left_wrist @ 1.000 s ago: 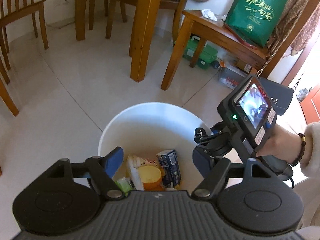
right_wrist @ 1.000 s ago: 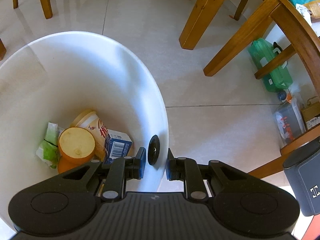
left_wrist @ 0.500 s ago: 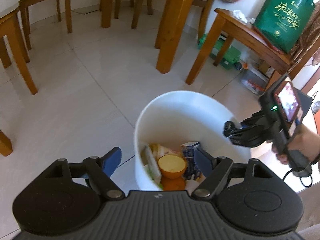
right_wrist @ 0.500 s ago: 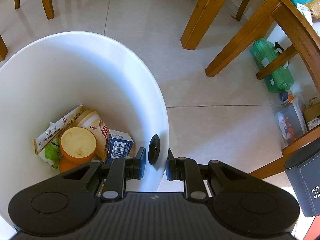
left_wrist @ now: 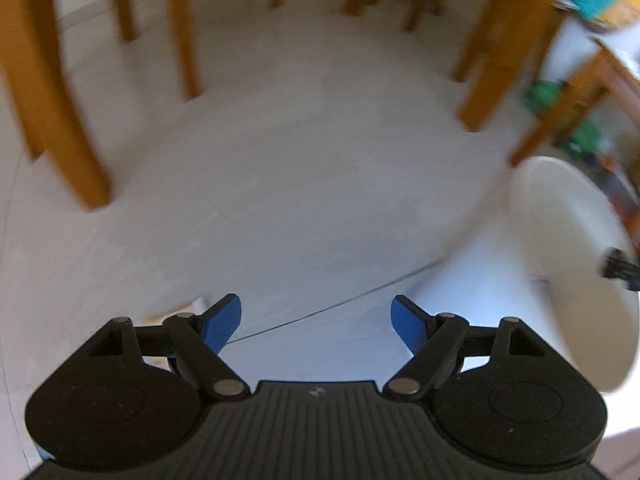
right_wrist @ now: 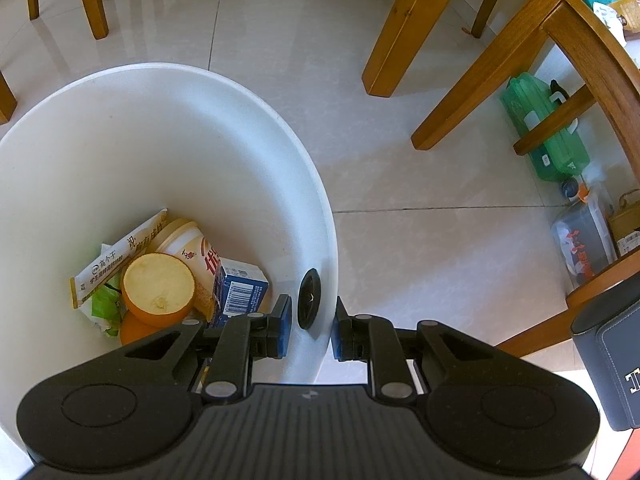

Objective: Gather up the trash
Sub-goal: 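Lower the left gripper onto the tan biscuit packet and close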

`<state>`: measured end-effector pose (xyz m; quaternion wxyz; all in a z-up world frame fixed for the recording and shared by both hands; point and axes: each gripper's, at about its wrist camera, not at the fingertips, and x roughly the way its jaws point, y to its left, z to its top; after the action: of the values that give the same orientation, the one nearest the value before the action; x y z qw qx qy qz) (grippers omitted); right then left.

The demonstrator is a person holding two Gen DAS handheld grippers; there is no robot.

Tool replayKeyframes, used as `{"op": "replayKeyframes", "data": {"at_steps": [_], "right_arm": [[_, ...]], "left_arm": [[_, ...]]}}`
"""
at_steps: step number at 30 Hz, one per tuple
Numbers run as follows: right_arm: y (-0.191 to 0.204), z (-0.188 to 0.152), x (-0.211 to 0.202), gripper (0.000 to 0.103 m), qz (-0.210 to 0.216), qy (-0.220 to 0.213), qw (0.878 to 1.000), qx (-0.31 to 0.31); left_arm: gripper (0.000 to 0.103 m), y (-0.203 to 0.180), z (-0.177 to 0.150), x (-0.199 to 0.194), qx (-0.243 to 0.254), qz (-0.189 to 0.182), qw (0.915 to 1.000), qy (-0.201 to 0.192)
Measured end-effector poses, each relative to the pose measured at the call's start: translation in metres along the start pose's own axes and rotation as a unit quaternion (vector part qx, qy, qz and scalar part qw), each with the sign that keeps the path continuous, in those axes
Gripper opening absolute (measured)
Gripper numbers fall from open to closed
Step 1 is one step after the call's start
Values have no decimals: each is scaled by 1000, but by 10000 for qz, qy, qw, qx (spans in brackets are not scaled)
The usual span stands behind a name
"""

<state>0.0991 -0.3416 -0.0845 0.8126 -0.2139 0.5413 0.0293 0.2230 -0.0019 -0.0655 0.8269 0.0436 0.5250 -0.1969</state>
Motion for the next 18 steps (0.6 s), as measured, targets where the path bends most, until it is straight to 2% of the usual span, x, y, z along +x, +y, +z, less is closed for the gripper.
{"op": "replayKeyframes", "data": {"at_steps": [4,11,15,18], "right_arm": [[0,0,0,23,3,10,10000,6],[-1,0,-1,23,-2,21,10000,-19],[-1,0,-1,23,-17,4,10000,-73],[-1,-1,0,23,-29,2,10000,-85]], "left_arm": [[82,44,-12,30,-580,319,9977,154],[82,108,-32,78,-1431,684,9864,433],[83,129,-31,103,-1601,814,9827,457],[88,137,-28,124,-1606,942,9810,539]]}}
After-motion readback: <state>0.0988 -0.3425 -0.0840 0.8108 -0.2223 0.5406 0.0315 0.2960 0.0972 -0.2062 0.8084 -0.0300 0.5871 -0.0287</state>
